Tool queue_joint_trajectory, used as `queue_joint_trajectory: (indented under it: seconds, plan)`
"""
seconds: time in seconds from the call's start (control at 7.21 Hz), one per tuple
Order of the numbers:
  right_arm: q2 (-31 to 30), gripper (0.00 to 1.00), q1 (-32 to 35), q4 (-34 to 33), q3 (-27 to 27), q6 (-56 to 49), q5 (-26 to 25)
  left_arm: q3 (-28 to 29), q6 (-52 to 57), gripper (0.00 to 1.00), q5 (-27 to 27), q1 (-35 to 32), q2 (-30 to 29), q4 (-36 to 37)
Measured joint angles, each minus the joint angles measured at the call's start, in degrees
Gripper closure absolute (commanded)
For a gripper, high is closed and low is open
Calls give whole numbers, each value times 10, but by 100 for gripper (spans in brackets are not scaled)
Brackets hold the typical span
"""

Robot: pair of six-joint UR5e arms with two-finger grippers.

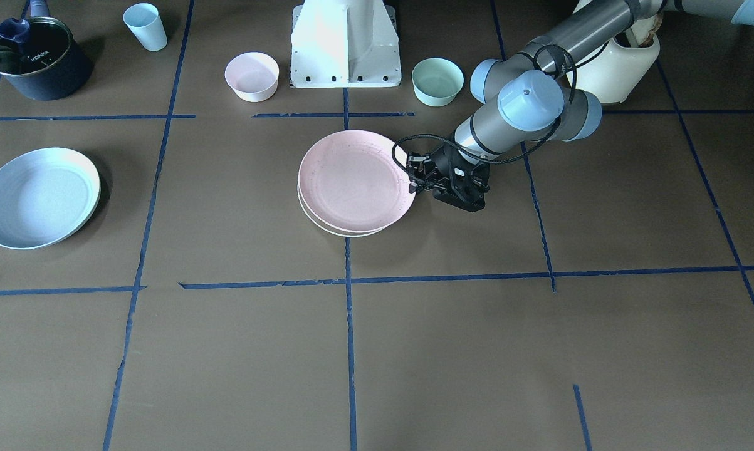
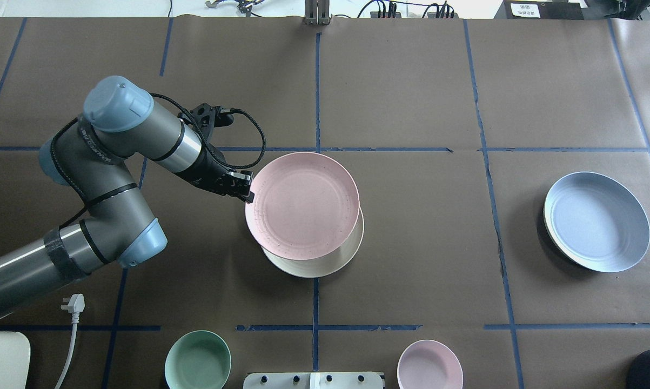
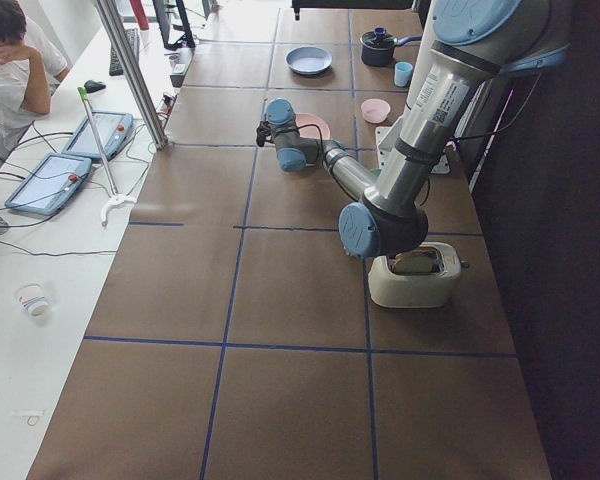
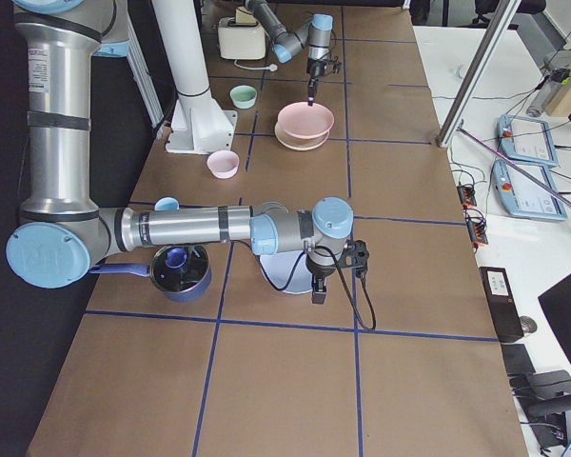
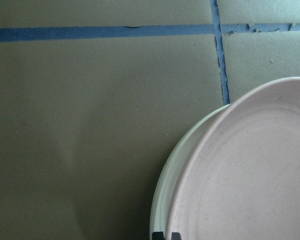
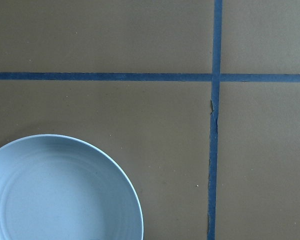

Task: Stack three plates with pink and blue
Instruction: 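Carry the pink plate with the left gripper onto the cream plate, then release the pink plate and lift left gripper while right gripper grasps blue plate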

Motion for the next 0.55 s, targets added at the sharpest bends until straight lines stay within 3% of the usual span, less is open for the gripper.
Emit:
queue_joint_trajectory:
  seconds: [0.42, 0.55]
  plan:
    - [2, 0, -21, 14, -2, 10, -1, -9, 1, 0, 20, 7, 6, 0]
    - [-1, 0, -47, 66, -12, 47, -1, -18, 0, 0, 20, -1, 8, 0]
